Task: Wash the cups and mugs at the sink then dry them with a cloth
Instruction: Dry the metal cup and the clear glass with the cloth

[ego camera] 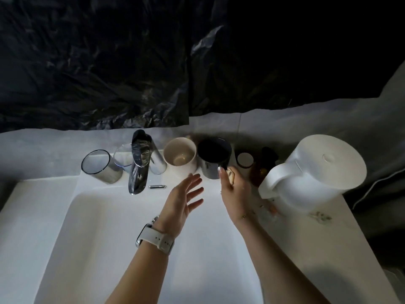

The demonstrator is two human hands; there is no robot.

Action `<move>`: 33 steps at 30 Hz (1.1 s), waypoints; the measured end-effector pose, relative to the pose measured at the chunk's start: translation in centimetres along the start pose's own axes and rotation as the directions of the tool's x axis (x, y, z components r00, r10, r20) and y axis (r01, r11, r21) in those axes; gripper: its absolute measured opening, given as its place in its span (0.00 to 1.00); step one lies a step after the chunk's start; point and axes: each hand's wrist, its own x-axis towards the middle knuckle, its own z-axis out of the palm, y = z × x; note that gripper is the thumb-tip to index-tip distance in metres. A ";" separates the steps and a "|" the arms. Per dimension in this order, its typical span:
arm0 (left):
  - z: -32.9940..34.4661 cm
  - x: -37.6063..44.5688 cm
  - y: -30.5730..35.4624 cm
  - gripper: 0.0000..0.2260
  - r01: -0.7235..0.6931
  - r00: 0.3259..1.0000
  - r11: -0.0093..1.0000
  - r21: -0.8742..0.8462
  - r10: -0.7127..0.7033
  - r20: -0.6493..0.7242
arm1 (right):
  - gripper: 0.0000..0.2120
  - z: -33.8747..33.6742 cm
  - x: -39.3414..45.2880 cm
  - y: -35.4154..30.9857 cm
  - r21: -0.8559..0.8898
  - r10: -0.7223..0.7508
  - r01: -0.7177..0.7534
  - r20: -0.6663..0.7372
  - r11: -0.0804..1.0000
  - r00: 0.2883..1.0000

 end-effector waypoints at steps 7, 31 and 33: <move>-4.7 -2.6 -1.5 0.11 0.013 1.000 0.999 0.045 -0.013 -0.007 | 0.09 0.7 0.4 -3.2 0.120 0.239 -0.244 0.055 0.962 0.969; -20.0 -14.5 -6.6 0.12 -0.159 0.978 0.838 0.522 0.207 -0.034 | 0.22 3.3 -22.5 -6.7 -0.378 0.280 -0.204 0.158 0.903 0.947; -19.8 -14.3 -6.5 0.13 -0.170 0.978 0.799 0.577 0.207 0.002 | 0.28 3.2 -22.7 -6.6 -0.344 0.165 -0.052 0.305 0.937 0.938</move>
